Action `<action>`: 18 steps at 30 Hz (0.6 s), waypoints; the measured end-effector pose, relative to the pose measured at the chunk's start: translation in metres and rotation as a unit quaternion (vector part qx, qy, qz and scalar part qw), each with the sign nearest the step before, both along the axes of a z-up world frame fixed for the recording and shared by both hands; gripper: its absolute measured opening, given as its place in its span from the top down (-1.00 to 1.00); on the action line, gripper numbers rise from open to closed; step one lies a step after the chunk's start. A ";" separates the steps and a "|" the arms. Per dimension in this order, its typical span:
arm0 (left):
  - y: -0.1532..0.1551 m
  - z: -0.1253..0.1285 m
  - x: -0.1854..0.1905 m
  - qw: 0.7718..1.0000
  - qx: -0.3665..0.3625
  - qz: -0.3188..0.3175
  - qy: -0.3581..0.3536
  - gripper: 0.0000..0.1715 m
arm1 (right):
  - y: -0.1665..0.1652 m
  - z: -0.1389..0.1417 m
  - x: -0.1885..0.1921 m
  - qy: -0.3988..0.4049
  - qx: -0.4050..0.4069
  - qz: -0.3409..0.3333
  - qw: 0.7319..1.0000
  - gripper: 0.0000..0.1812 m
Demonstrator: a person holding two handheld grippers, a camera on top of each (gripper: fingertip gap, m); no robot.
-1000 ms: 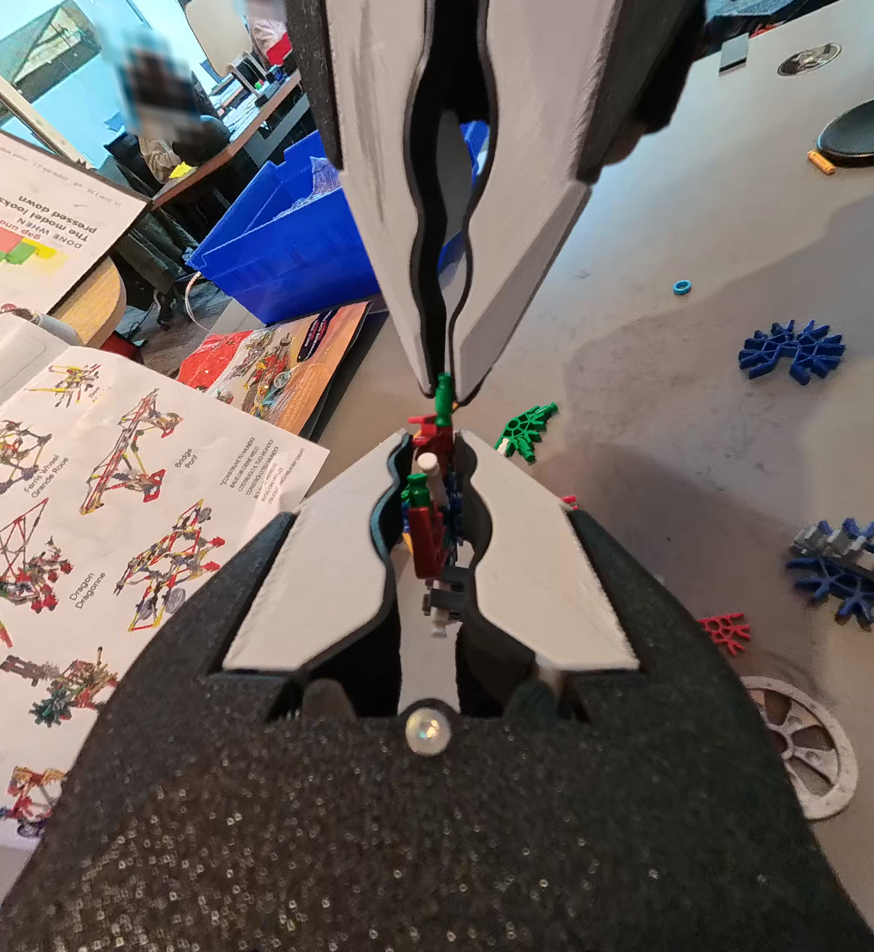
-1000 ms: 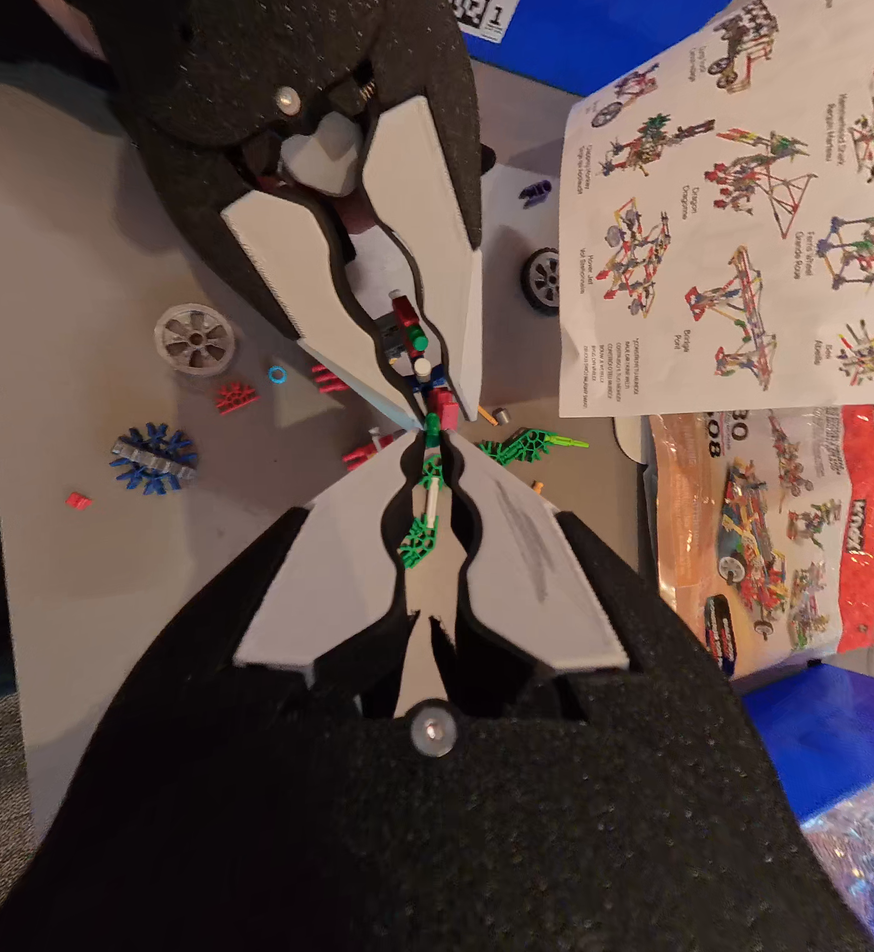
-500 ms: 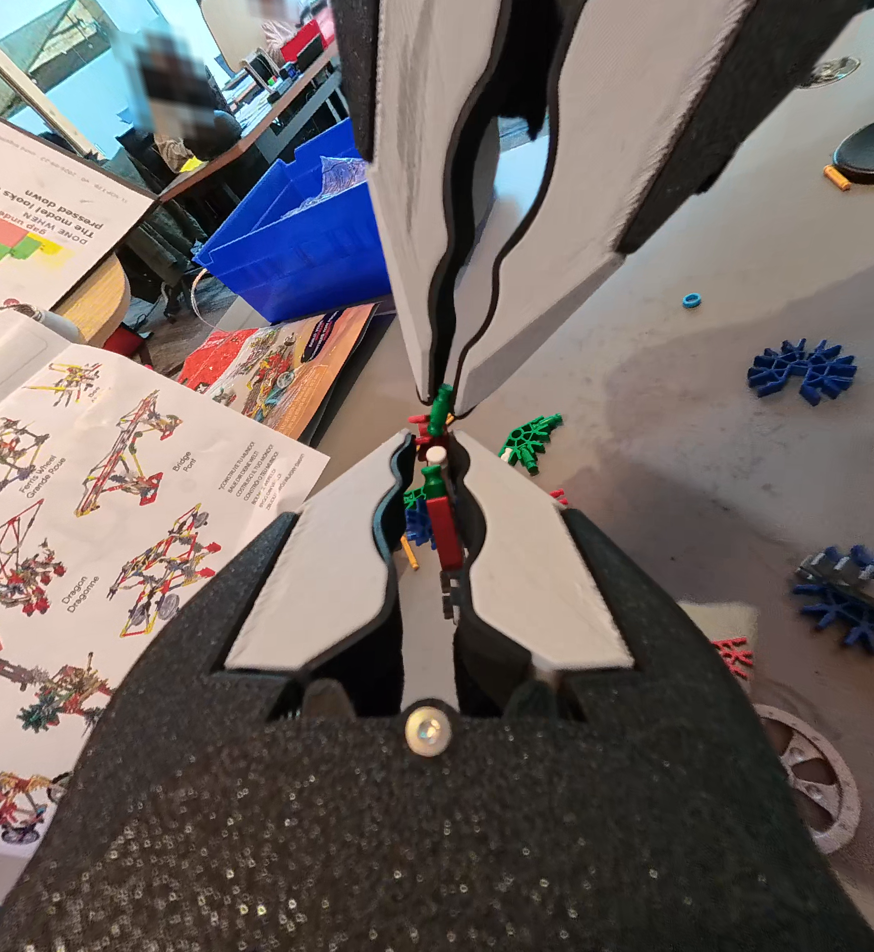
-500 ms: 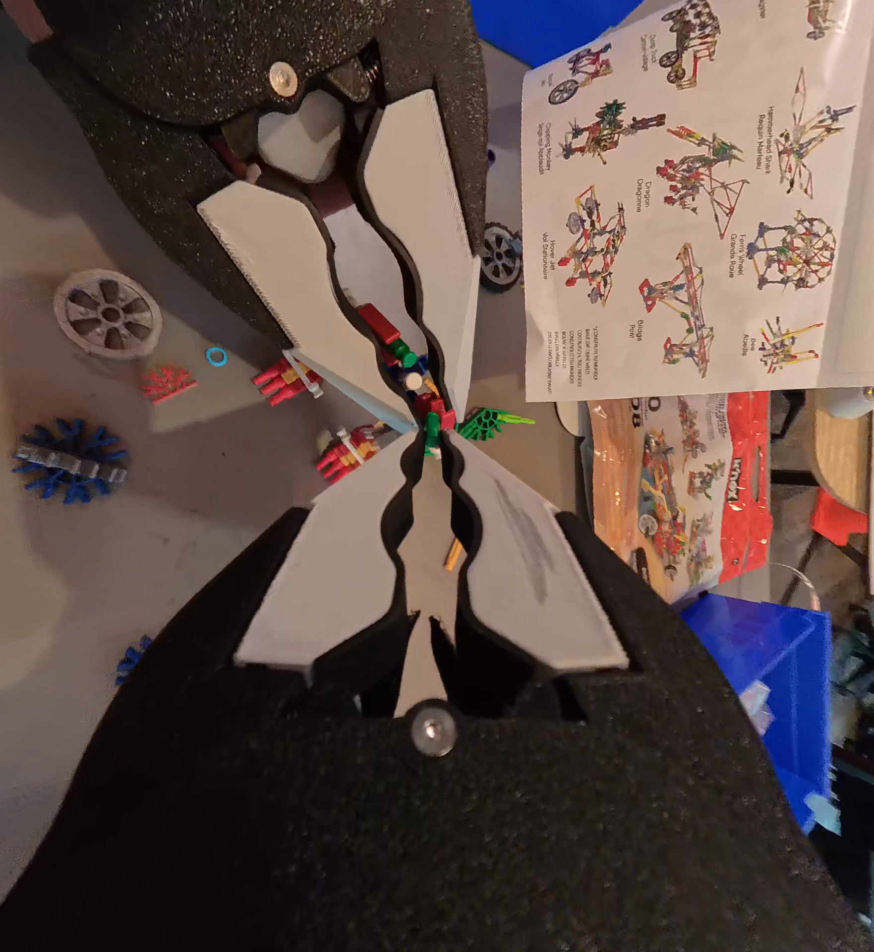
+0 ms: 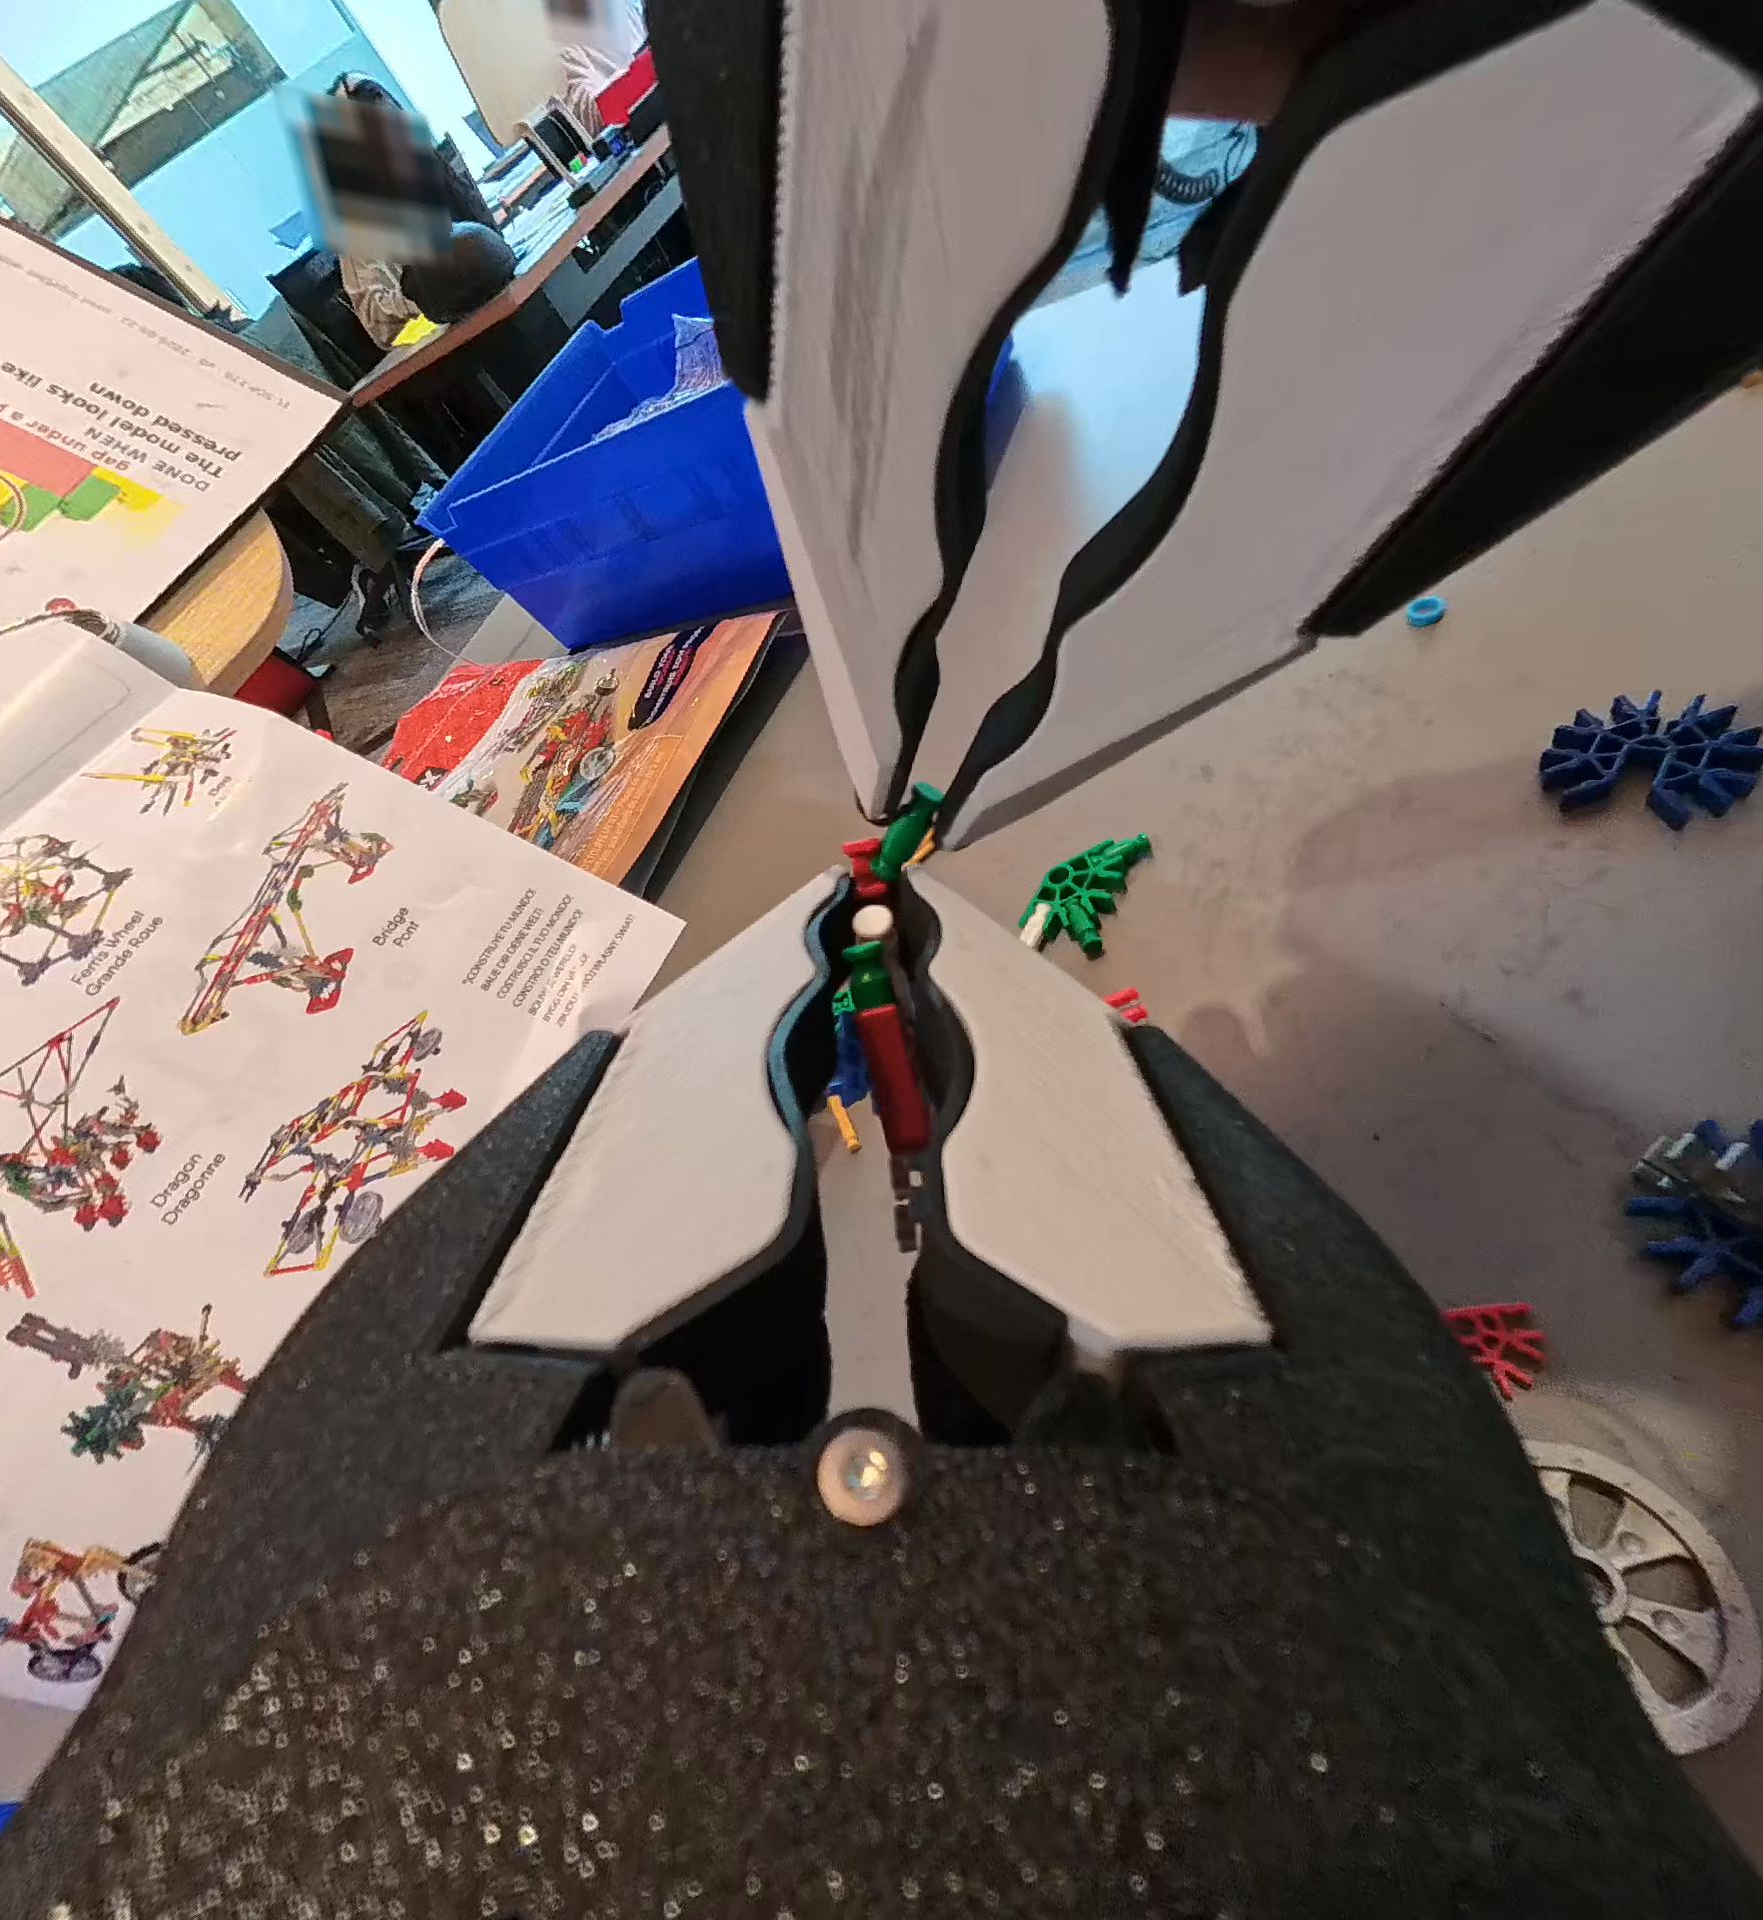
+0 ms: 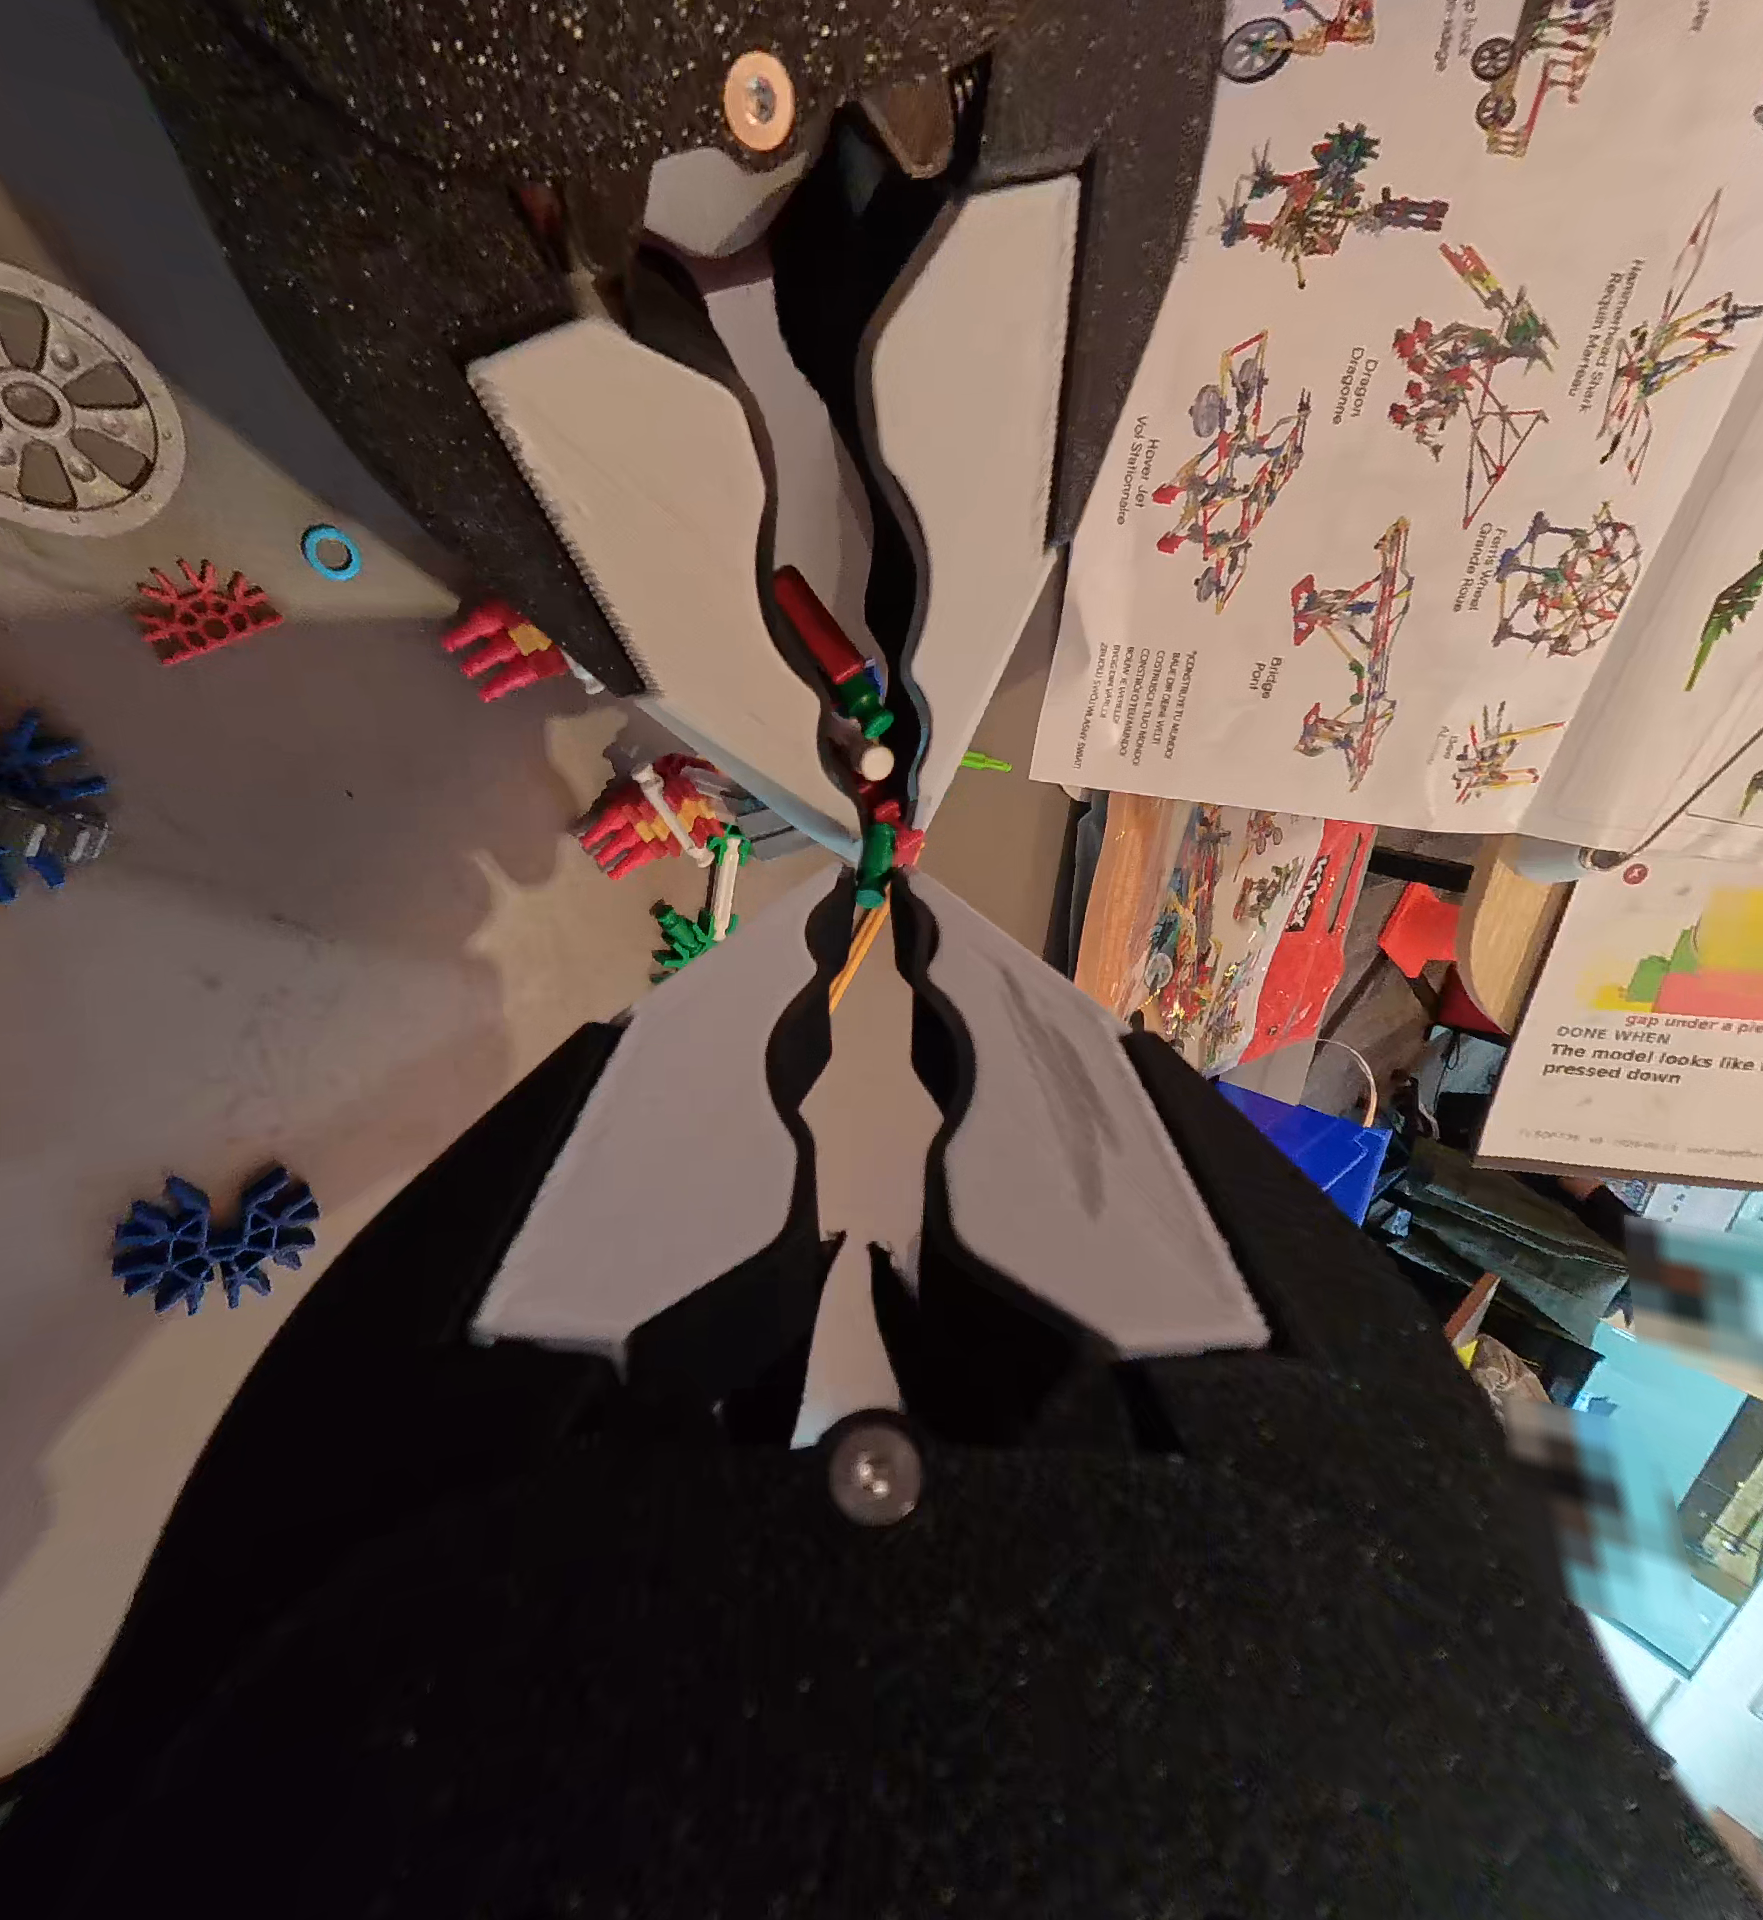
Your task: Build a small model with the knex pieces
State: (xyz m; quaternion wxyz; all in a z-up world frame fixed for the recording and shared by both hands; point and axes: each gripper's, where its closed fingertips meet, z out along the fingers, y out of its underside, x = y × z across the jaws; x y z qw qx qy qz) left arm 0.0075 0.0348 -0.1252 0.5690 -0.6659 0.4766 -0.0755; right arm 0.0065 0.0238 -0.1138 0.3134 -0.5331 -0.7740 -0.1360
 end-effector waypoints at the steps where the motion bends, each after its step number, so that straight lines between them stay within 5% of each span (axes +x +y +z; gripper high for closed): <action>1: 0.000 0.000 0.000 1.000 -0.001 -0.002 0.002 0.94 | -0.001 -0.001 0.000 -0.003 -0.003 0.001 1.000 0.92; 18: 0.001 0.003 0.004 1.000 0.003 0.000 -0.004 0.95 | 0.001 -0.001 0.003 0.100 -0.092 -0.012 0.991 0.83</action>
